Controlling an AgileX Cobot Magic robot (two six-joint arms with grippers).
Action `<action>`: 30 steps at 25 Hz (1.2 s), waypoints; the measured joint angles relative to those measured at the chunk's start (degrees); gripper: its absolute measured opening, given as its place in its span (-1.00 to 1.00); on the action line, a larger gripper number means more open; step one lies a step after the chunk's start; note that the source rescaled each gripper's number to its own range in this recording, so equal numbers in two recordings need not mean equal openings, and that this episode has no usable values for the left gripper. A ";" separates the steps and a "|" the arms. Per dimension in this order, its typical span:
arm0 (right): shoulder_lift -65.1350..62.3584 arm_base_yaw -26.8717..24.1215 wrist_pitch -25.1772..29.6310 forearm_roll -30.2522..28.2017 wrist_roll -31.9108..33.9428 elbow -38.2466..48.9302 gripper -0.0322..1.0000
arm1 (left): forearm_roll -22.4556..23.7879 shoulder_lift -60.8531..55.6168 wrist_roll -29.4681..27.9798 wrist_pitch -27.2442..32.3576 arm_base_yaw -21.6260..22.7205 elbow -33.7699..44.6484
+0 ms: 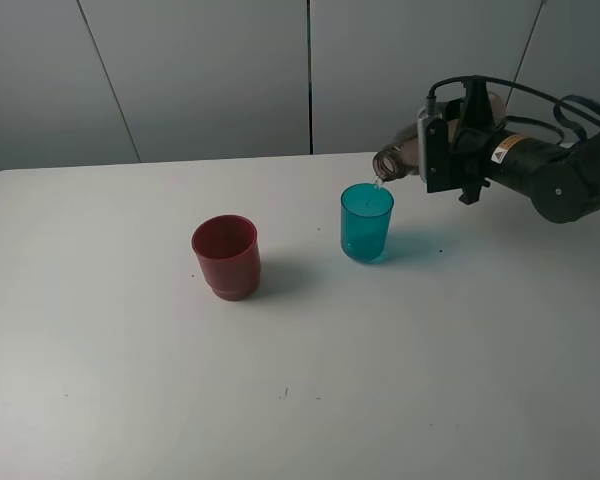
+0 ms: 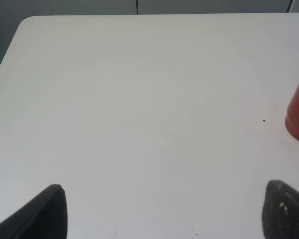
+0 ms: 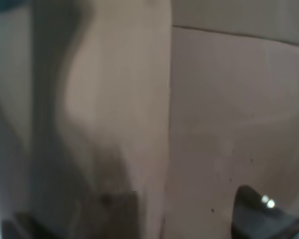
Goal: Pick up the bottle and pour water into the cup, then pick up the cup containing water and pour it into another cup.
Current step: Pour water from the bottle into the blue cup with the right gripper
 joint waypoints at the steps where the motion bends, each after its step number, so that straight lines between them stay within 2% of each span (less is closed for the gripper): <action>1: 0.00 0.00 0.00 0.22 -0.32 0.00 -0.94 | 0.00 0.00 0.00 0.00 0.00 0.00; 30: 0.00 0.13 -2.07 0.34 -4.23 0.00 -0.94 | 0.00 0.00 0.00 0.00 0.00 0.00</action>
